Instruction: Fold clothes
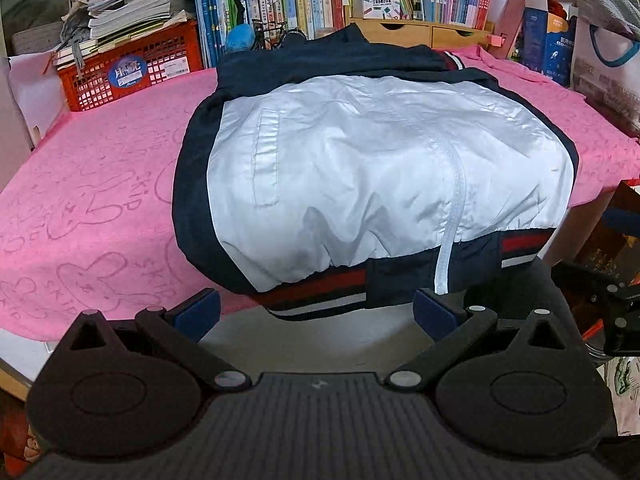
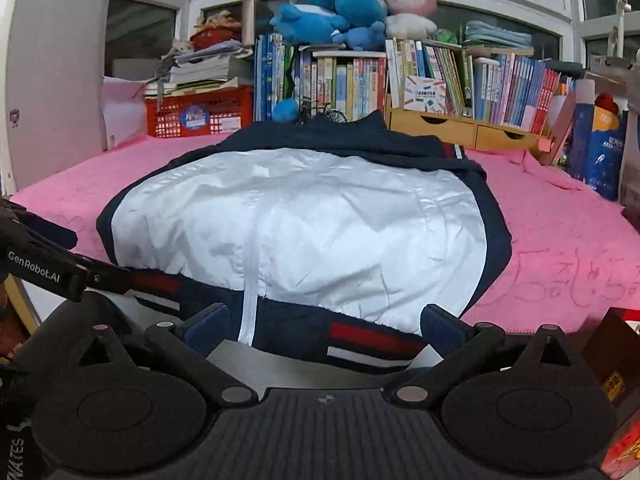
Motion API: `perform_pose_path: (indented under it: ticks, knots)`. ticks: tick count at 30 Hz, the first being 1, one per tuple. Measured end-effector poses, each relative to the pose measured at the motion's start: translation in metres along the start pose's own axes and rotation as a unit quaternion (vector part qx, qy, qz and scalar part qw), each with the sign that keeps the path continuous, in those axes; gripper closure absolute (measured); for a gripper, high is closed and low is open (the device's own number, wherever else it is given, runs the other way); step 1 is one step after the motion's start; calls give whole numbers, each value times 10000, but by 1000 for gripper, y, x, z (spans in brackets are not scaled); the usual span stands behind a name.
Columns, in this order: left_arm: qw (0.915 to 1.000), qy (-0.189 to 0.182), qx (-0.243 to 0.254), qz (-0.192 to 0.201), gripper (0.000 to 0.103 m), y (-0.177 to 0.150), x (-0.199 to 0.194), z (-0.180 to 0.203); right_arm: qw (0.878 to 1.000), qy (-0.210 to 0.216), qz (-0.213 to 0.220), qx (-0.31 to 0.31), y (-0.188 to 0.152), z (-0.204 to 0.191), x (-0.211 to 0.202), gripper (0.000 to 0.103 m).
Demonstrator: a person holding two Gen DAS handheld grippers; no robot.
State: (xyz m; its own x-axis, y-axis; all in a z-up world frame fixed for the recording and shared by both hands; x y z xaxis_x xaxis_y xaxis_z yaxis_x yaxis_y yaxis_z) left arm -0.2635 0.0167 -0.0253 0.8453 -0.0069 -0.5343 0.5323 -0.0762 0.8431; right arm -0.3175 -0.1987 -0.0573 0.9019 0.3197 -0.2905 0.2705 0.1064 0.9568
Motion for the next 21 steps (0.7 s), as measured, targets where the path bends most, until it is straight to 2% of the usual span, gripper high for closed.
perform_pose_path:
  ticks: [12,17,21]
  knots:
    - [9995,-2,-100,-296,0,-12,10,-5,9992,-204,-288,174,-19,10,9,0]
    - [9987,9,-182,-478,0,-20,16,-12,9971,-324,-507,474,-34,22,17,0]
    - [9973,26,-316,-658,0,-27,24,-23,9979,-230,-331,515,-41,33,27,0]
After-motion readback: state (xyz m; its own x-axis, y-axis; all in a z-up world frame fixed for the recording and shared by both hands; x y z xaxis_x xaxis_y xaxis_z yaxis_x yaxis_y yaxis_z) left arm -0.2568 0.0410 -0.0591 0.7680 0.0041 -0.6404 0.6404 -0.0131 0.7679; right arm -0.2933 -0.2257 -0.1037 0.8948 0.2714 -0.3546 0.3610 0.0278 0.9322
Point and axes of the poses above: each gripper's, at about its wrist camera, not at the fingertips, and x roughly the way its jaws point, z to its right, y to its top, the point moved 2 cm from there along x, roughly the way its jaws point, and after that the axes turned 11 degrees about z, right-handed, at the moved point
